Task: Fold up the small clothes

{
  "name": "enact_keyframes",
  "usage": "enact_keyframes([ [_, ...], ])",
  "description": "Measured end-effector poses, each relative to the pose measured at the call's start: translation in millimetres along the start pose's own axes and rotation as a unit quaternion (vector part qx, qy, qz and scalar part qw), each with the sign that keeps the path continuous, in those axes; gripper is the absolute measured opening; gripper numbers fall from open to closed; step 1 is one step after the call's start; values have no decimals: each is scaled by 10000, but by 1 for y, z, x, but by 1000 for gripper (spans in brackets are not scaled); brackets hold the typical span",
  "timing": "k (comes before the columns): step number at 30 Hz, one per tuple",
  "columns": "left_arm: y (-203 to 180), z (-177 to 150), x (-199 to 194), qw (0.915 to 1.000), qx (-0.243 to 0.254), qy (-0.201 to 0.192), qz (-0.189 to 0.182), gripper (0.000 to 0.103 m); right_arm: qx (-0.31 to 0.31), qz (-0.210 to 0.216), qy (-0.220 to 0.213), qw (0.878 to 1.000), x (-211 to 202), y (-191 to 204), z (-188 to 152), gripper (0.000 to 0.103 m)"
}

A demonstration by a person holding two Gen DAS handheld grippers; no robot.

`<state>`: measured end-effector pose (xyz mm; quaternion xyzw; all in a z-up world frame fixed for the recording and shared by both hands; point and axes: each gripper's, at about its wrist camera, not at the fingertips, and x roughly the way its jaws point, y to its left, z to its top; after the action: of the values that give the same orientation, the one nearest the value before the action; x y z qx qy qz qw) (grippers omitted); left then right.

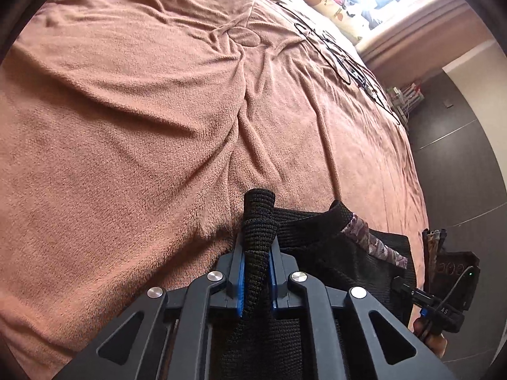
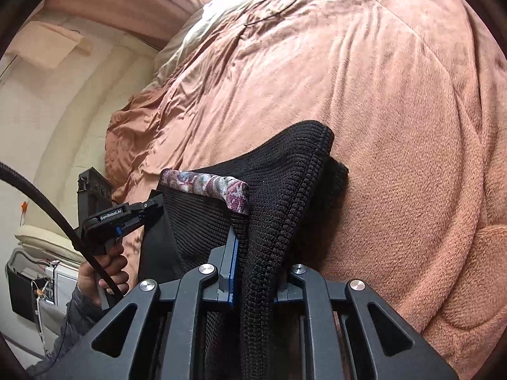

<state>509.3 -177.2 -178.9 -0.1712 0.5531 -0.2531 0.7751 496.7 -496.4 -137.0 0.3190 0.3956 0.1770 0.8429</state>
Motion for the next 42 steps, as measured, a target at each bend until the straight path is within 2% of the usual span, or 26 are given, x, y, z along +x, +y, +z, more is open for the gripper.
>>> enact_keyframes([
  [4,-6,-3,-26,9993,-19,-291,-250,10,-226,271,-302,9989,-23,19,-10,10],
  [10,-22,-11,-66,9970,88,-582,-501,10,-678,110,-479,9965,-52,53,-30,10],
  [17,-37,-35,-116,9925,128,-904,-809,10,-1101,-53,-752,9911,-102,91,-61,10],
  [23,-45,-62,-163,9859,152,-1236,-1114,10,-1349,-91,-1003,9857,-146,118,-93,10],
  [42,-68,-150,-305,9630,567,-2046,-1657,10,-2132,-273,-1704,9617,-262,210,-202,10],
])
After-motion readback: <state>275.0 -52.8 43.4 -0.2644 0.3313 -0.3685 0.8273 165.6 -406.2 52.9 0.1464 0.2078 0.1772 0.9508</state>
